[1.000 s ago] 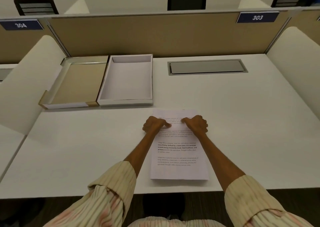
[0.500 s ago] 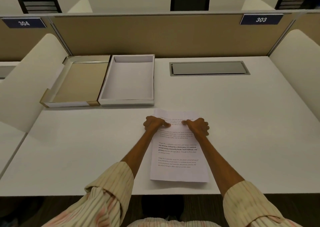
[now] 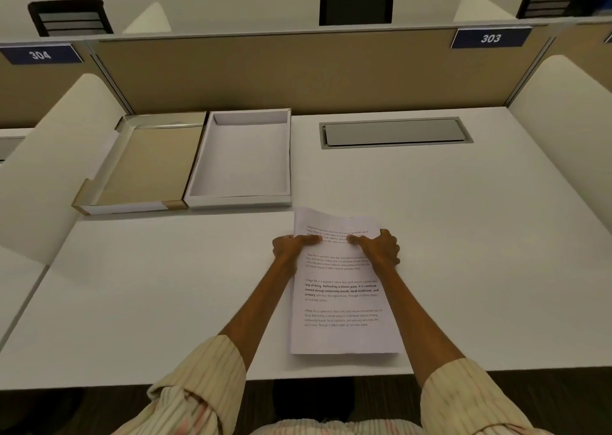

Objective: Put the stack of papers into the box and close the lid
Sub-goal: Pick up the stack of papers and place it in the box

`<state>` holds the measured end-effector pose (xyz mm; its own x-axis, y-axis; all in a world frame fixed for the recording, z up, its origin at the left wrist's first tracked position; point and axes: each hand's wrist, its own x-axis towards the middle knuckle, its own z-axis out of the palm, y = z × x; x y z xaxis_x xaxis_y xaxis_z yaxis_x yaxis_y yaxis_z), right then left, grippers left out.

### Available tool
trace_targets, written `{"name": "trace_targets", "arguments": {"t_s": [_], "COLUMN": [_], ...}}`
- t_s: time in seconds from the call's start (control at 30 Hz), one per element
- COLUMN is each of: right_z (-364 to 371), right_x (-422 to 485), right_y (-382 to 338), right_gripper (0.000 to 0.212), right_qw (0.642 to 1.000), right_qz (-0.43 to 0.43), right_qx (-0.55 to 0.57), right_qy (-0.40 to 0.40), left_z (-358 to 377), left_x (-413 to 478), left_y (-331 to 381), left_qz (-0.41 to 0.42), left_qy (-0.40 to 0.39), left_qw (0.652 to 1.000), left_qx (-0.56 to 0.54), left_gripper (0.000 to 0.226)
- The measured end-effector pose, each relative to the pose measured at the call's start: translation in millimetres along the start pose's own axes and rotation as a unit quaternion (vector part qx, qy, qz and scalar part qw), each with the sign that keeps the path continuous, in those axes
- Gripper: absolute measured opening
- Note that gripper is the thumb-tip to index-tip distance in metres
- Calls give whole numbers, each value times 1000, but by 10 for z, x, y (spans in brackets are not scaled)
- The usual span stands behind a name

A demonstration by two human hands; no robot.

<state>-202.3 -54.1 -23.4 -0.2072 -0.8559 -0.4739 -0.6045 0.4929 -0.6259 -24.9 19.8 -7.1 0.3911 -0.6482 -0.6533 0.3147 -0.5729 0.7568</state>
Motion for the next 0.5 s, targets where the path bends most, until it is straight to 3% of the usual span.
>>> {"name": "trace_targets", "arguments": {"t_s": [0.17,0.27,0.37,0.43,0.5], "right_z": [-212,-399,-524,-600,-691], "right_x": [88,87,37,-47,-159], "right_y": [111,121,17,-130,-314], "right_gripper": [87,83,68,58,51], "right_qw": [988,961,923,912,908], "right_qz": [-51,-69,-110,-147,-196], "right_qx": [122,201,257,282,309], "right_qy": [-85,-175,-263,-260,-203], "left_z": [13,-61,-135,-182,-224], "left_x": [-101,-205,-324,-405,-478], "left_y": [-14,115,343,520,674], "left_qz": [94,138,179,213,254], "left_qy": [-13,-68,-115,-130,-132], "left_qw": [995,988,976,967,956], "left_qx": [-8,-28,-34,-40,-58], "left_gripper": [39,52,39,35,35]}}
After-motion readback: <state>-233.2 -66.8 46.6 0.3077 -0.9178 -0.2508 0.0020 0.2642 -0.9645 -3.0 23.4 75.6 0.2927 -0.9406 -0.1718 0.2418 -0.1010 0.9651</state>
